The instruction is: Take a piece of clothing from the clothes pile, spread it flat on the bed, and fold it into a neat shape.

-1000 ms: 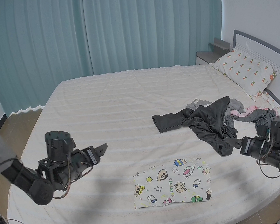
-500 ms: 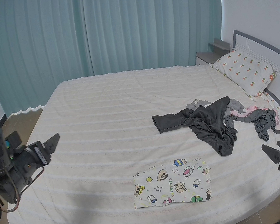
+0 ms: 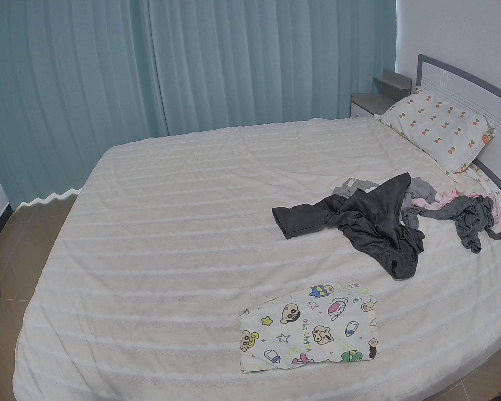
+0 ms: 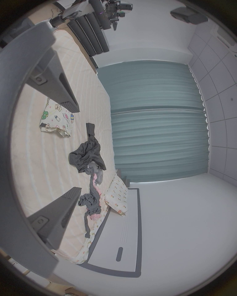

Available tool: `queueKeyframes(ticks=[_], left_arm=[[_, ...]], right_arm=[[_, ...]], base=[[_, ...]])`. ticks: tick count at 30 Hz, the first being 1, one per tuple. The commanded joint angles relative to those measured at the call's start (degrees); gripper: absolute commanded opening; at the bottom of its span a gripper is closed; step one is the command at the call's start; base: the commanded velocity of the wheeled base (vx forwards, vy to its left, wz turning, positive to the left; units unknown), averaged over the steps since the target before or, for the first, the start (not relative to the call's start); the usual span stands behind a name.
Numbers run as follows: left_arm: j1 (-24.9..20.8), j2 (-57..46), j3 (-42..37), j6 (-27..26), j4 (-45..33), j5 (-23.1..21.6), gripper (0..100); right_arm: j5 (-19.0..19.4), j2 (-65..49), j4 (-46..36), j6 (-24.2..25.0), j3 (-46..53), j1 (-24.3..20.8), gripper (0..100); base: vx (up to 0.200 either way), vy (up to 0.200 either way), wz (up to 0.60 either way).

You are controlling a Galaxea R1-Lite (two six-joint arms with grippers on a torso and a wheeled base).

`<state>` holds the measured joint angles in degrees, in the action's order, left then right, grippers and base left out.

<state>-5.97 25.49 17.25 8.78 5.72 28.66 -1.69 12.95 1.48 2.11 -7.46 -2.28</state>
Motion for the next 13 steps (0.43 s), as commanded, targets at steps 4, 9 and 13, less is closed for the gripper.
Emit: queueKeyframes(ticks=[4, 9, 13], left_arm=[[6.3, -25.5, -17.2, -6.8, -2.5, -20.4, 100], [6.3, -25.4, -17.2, -6.3, -5.7, -26.5, 100], [6.3, -25.5, -17.2, -9.2, -5.6, -26.8, 100]], right_arm=[[4.2, -12.9, -4.8, -5.4, 4.6, 2.3, 100], [4.5, -12.9, -4.9, -5.5, 4.5, 2.2, 100], [4.0, -12.9, -5.1, -3.6, 4.5, 2.3, 100]], base=[[0.0, 0.0, 0.0], [0.0, 0.0, 0.0], [0.0, 0.0, 0.0]])
